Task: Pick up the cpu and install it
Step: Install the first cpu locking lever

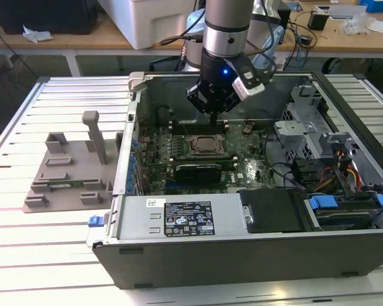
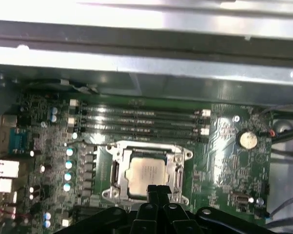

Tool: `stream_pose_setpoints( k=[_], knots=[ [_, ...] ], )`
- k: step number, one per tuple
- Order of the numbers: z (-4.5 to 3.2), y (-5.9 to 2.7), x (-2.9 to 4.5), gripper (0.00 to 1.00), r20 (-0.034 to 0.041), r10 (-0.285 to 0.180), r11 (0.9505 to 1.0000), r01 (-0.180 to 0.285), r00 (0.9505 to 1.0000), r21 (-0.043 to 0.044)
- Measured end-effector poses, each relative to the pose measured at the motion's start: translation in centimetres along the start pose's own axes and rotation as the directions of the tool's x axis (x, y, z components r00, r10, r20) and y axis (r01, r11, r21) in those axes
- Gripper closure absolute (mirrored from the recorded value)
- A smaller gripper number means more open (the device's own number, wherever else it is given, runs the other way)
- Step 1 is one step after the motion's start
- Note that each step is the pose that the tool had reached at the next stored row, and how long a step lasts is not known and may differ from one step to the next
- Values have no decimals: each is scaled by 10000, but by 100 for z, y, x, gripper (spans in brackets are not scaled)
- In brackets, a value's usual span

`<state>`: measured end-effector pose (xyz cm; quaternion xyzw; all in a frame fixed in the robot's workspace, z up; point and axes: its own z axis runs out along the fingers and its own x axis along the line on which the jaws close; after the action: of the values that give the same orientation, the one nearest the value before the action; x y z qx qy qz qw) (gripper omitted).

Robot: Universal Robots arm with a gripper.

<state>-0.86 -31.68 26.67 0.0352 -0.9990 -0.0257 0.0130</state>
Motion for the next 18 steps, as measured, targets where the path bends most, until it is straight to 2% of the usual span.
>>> stream_pose_setpoints(
  k=[1, 3, 10, 13, 16, 18],
  knots=[
    [0, 0, 0, 89, 11, -5, 9998, 5, 10000, -176],
    [0, 0, 0, 89, 17, -6, 9997, 6, 10000, -241],
    [-1, 1, 17, 89, 19, -7, 9997, 8, 10000, -255],
    [-38, 4, 28, 89, 28, -8, 9997, 9, 10000, -255],
    [-107, 8, 30, 89, 29, -8, 9997, 9, 10000, -255],
    [-108, 8, 30, 89, 29, -8, 9997, 8, 10000, -256]
  ],
)
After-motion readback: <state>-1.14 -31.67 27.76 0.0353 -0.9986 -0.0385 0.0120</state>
